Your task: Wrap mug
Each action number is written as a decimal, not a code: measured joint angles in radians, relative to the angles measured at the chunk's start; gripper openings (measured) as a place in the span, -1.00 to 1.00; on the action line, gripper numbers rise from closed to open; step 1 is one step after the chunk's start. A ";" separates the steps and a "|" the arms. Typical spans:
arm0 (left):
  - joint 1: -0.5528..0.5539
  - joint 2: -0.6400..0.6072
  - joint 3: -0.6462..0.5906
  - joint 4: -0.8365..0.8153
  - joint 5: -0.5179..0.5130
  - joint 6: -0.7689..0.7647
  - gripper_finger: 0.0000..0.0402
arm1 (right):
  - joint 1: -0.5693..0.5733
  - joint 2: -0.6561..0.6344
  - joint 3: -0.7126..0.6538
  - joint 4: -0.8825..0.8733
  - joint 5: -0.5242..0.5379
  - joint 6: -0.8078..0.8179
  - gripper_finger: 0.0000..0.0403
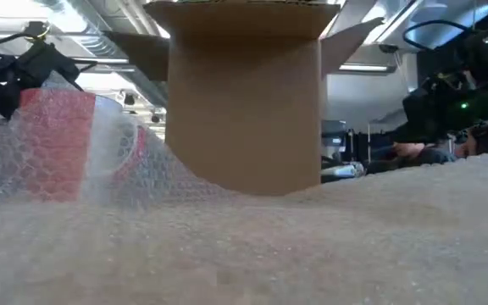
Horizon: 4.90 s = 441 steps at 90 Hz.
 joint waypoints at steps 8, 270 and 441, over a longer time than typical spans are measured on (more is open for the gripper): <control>0.000 0.000 0.000 0.000 0.000 0.000 -1.00 | 0.000 0.000 0.000 0.000 0.000 0.000 -0.46; -0.001 0.000 0.000 0.155 0.334 0.089 -1.00 | 0.000 0.000 0.000 0.000 0.000 0.000 -0.46; -0.176 0.000 0.001 0.096 0.294 0.020 -1.00 | 0.001 0.020 0.000 -0.017 -0.148 0.136 -0.46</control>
